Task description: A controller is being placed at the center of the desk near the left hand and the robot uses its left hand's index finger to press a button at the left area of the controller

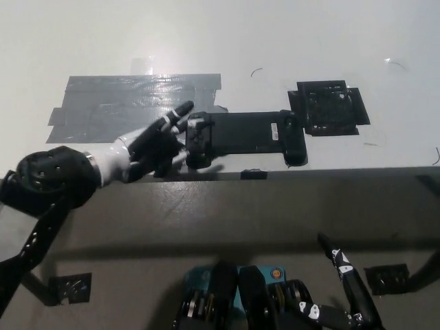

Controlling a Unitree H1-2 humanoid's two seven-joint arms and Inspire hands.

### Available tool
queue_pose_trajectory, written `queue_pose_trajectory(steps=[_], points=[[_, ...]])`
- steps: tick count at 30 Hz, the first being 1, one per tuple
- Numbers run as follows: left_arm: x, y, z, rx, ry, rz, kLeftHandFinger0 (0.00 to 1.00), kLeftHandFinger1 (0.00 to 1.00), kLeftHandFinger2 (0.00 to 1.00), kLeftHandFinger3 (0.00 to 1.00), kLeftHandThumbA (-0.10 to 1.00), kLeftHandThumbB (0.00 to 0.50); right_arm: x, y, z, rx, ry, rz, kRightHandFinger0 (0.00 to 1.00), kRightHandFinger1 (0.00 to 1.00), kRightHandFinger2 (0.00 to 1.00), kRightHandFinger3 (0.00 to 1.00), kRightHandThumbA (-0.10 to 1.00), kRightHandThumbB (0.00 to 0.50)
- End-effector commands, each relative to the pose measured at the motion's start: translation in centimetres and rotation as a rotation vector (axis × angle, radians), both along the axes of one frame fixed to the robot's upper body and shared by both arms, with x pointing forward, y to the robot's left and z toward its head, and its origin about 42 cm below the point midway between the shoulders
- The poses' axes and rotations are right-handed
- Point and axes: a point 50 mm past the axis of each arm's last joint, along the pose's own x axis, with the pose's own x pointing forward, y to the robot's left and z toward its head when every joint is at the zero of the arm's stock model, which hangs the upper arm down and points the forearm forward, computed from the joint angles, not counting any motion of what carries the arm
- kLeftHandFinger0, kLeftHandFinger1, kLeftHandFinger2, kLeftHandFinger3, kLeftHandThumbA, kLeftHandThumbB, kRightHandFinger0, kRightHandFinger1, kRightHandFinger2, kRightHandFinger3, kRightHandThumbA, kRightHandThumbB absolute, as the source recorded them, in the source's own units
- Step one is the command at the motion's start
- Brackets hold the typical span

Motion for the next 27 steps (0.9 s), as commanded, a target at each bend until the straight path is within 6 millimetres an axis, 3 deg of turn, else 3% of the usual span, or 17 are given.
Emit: queue_pose_trajectory(steps=[1,5,9,14,16,19,20,22,25,26,27], points=[[0.9,-0.7,1.5,0.039,0.004,-0.045,0.00,0.00,0.00,1.00,1.00,0.416,1.0,0.1,1.8,0.001,-0.106,0.021,1.00,1.00,1.00,1.00,1.00,0.269],[0.9,-0.6,0.7,0.047,0.024,-0.037,0.00,0.00,0.00,1.00,1.00,0.446,0.9,0.0,2.0,-0.004,-0.104,0.019,1.00,1.00,1.00,1.00,1.00,0.267],[1.2,-0.2,0.6,0.032,0.046,-0.033,0.00,0.00,0.00,1.00,1.00,0.429,1.2,0.0,2.1,-0.005,-0.109,0.019,1.00,1.00,1.00,1.00,1.00,0.261],[1.3,0.1,0.5,0.048,0.042,-0.024,0.00,0.00,0.00,1.00,1.00,0.454,1.2,0.0,2.1,-0.002,-0.107,0.022,1.00,1.00,1.00,1.00,1.00,0.265],[1.8,1.3,0.6,0.040,0.056,0.009,0.00,0.00,0.02,1.00,1.00,0.453,1.2,-0.1,2.0,0.000,-0.108,0.020,1.00,1.00,1.00,1.00,1.00,0.264],[1.9,1.3,0.7,0.040,0.056,0.009,0.00,0.00,0.02,1.00,1.00,0.454,1.2,-0.1,2.0,0.000,-0.108,0.020,1.00,1.00,1.00,1.00,1.00,0.265],[2.5,2.3,1.2,0.027,0.056,0.046,0.07,0.00,0.04,1.00,1.00,0.454,1.2,0.0,2.0,0.000,-0.104,0.020,1.00,1.00,1.00,1.00,1.00,0.265],[3.0,2.8,1.4,0.033,0.056,0.065,0.00,0.00,0.09,1.00,1.00,0.456,1.3,0.1,2.0,0.000,-0.106,0.021,1.00,1.00,1.00,1.00,1.00,0.269],[3.0,2.9,1.4,0.032,0.058,0.066,0.00,0.00,0.09,1.00,1.00,0.457,1.3,0.1,2.0,0.000,-0.106,0.021,1.00,1.00,1.00,1.00,1.00,0.269],[3.0,3.0,1.4,0.033,0.058,0.069,0.09,0.00,0.07,1.00,1.00,0.446,1.3,0.1,2.0,-0.002,-0.107,0.021,1.00,1.00,1.00,1.00,1.00,0.262],[3.1,3.2,1.3,0.034,0.060,0.074,0.03,0.00,0.02,1.00,1.00,0.446,1.3,0.1,2.0,-0.003,-0.109,0.022,1.00,1.00,1.00,1.00,1.00,0.260]])
